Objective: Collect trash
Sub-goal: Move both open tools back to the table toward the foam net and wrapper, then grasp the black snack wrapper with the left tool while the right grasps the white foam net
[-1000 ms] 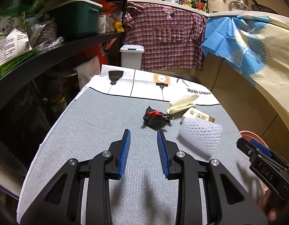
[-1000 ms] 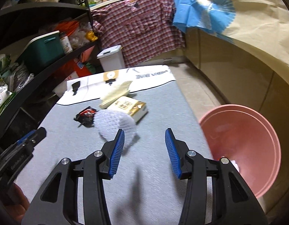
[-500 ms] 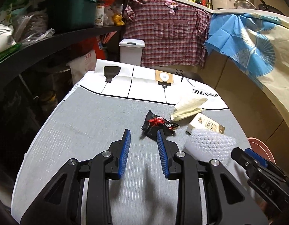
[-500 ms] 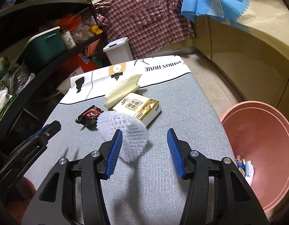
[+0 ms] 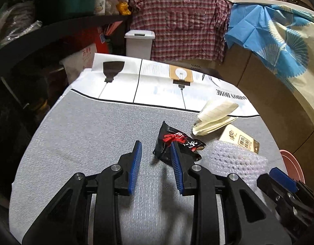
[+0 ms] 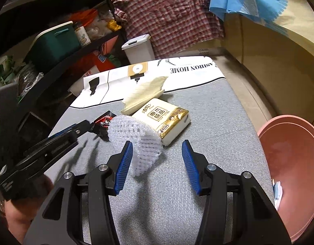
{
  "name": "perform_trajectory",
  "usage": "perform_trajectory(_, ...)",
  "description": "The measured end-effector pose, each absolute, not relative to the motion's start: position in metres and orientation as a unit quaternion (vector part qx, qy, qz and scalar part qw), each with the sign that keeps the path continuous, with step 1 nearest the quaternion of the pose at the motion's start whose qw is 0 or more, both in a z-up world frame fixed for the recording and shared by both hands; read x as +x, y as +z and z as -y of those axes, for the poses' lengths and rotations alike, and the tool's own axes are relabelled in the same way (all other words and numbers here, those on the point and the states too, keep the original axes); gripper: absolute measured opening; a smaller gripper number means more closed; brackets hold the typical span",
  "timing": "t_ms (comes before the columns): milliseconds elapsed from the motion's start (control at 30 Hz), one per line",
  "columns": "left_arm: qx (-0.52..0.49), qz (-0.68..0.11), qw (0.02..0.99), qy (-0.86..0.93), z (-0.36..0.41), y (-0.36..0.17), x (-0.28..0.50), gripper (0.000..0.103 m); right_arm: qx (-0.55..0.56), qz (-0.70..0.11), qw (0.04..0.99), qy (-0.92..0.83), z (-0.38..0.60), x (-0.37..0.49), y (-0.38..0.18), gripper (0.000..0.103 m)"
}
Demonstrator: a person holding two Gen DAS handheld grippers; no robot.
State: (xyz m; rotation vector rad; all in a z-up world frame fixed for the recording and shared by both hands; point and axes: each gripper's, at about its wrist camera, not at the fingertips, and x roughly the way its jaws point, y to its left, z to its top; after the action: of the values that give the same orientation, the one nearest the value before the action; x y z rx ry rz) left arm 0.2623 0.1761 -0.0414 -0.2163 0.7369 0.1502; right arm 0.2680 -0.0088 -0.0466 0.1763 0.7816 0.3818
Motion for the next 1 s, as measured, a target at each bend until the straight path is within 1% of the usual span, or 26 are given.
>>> perform_trajectory(500,-0.127,-0.374,0.917,0.051,-0.182,-0.052,0.271,0.029,0.058,-0.382,0.899,0.206,-0.006,0.266,-0.053,0.049)
perform_trajectory(600,-0.126,-0.376,0.917,0.05,-0.182,-0.052,0.272,0.027,0.053,-0.382,0.899,0.209,-0.008,0.266,-0.054,0.048)
perform_trajectory(633,-0.126,-0.378,0.916,0.049,-0.181,-0.053,0.273,0.024,0.052,-0.382,0.899,0.21,-0.008,0.266,-0.053,0.046)
perform_trajectory(767,-0.125,-0.381,0.915,0.05,-0.181,-0.054,0.274,0.022,0.051,-0.383,0.898,0.212,-0.01,0.265,-0.054,0.043)
perform_trajectory(833,-0.125,-0.381,0.915,0.049,-0.181,-0.054,0.274,0.02,0.05,-0.383,0.897,0.214,-0.011,0.264,-0.054,0.038)
perform_trajectory(900,-0.125,-0.383,0.914,0.048,-0.18,-0.054,0.274,0.013,0.049,-0.384,0.896,0.217,-0.012,0.264,-0.054,0.035)
perform_trajectory(1000,-0.125,-0.383,0.914,0.046,-0.179,-0.054,0.274,0.011,0.049,-0.386,0.894,0.224,-0.014,0.263,-0.055,0.029)
